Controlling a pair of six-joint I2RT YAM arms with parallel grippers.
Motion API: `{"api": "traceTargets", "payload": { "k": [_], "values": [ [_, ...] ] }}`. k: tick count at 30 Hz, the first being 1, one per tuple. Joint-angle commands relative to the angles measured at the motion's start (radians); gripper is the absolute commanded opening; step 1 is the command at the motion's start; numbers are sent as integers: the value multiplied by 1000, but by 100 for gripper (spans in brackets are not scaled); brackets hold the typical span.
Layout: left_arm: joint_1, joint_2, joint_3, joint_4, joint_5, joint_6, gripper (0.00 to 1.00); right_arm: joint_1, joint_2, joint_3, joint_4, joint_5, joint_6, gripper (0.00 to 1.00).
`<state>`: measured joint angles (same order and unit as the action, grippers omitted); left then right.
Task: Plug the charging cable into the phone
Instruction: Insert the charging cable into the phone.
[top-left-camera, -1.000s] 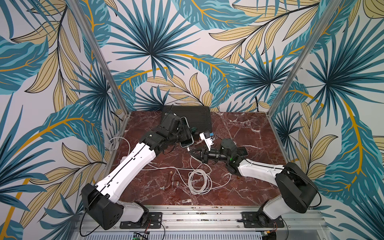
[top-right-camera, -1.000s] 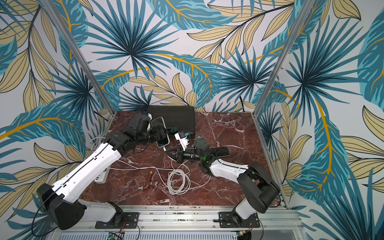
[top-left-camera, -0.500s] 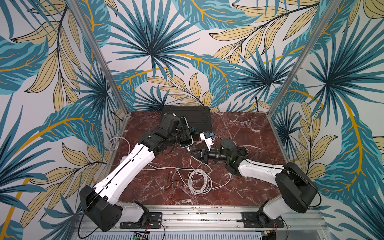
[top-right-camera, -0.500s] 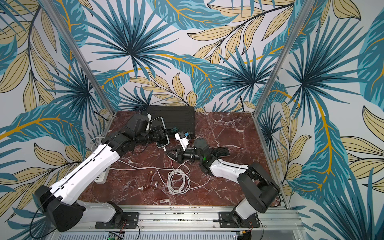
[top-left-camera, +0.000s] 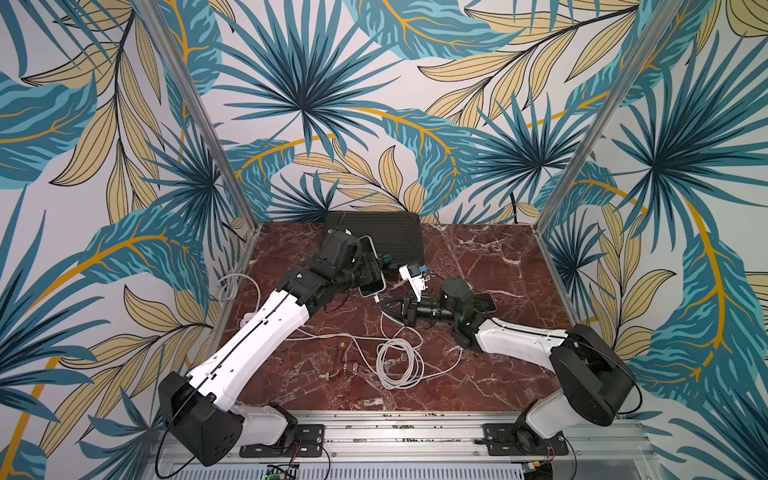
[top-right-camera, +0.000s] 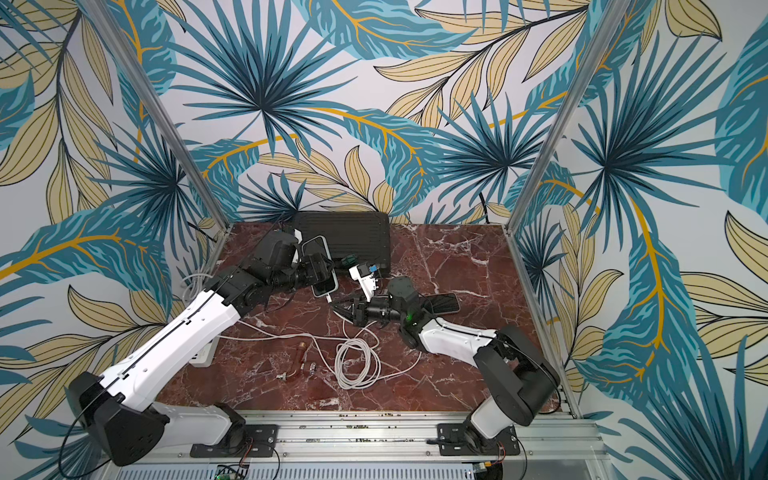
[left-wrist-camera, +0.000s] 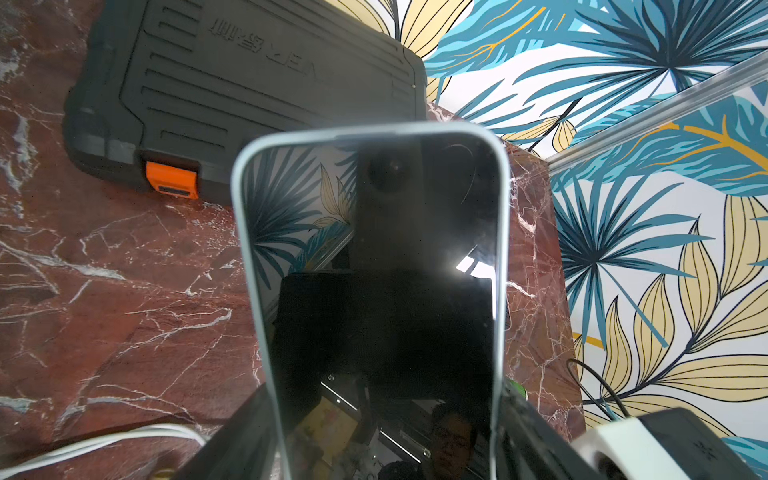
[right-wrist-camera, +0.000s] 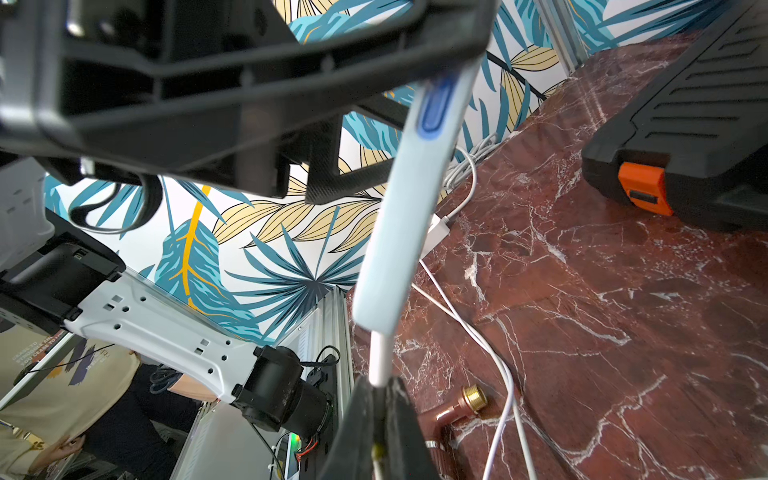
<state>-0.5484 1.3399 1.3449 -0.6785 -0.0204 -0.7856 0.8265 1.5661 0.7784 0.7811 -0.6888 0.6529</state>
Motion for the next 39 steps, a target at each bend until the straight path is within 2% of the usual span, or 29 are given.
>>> {"api": "traceTargets", "payload": {
  "k": [1, 27, 39],
  "values": [
    [-3, -30, -7, 51, 16, -7, 13, 5, 16, -10, 43, -2, 14, 0],
    [-3, -82, -110, 94, 35, -19, 13, 3, 46, -4, 102, 3, 67, 0],
    [-2, -91, -178, 115, 28, -25, 13, 2, 69, 30, 60, 32, 49, 0]
  ]
}}
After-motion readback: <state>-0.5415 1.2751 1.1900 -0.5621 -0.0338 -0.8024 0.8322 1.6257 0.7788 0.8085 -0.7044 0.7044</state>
